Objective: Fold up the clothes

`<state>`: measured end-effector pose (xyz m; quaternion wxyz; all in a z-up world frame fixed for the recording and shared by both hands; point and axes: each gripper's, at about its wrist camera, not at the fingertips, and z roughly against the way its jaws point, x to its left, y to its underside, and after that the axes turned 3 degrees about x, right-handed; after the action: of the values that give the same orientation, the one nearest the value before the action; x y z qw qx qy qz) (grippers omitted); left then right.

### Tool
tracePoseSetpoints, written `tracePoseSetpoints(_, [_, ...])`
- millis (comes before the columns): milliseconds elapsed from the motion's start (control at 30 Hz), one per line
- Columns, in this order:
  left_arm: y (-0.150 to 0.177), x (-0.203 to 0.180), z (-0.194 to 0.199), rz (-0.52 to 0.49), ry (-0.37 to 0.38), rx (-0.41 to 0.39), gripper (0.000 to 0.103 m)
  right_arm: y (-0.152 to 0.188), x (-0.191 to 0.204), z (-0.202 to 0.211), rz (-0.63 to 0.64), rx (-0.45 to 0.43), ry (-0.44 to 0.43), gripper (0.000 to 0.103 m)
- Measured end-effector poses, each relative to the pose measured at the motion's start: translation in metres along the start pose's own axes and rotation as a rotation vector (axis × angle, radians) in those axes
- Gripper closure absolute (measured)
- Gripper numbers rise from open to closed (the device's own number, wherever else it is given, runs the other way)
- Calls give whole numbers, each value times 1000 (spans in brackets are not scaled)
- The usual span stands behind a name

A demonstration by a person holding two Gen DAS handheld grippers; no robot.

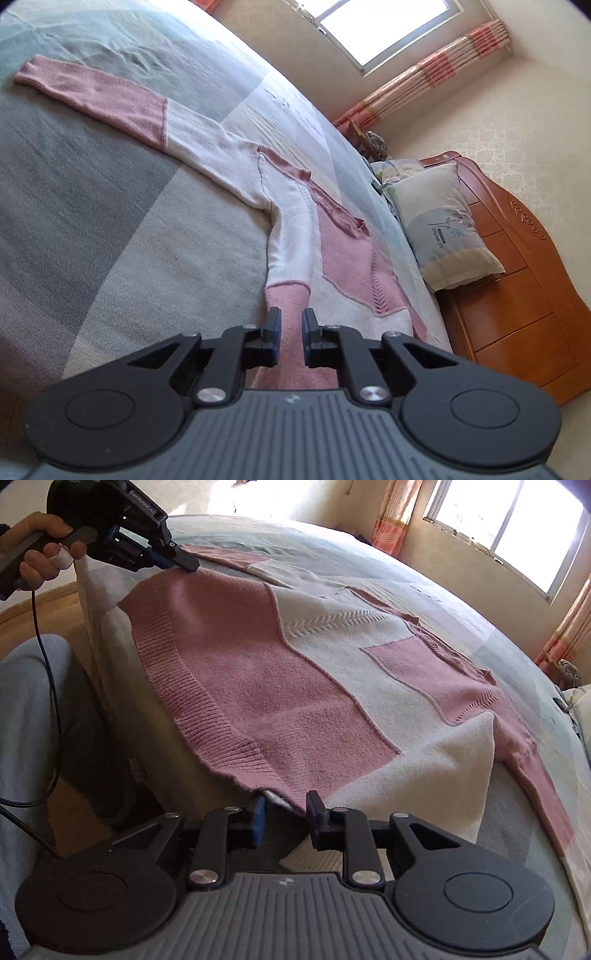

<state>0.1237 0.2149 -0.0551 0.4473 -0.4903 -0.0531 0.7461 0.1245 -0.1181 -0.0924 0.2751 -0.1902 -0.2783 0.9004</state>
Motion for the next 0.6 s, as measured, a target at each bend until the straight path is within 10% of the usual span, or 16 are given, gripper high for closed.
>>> tracePoseSetpoints(167, [-38, -15, -29, -62, -5, -20, 73, 6, -41, 15, -218, -90, 75, 44])
tracePoseSetpoints(367, [-76, -10, -119, 26, 29, 62, 73, 13, -84, 20, -446, -177, 129, 42])
tracePoseSetpoints(600, [-98, 1, -213, 62, -95, 189, 73, 29, -103, 3, -567, -120, 172, 37])
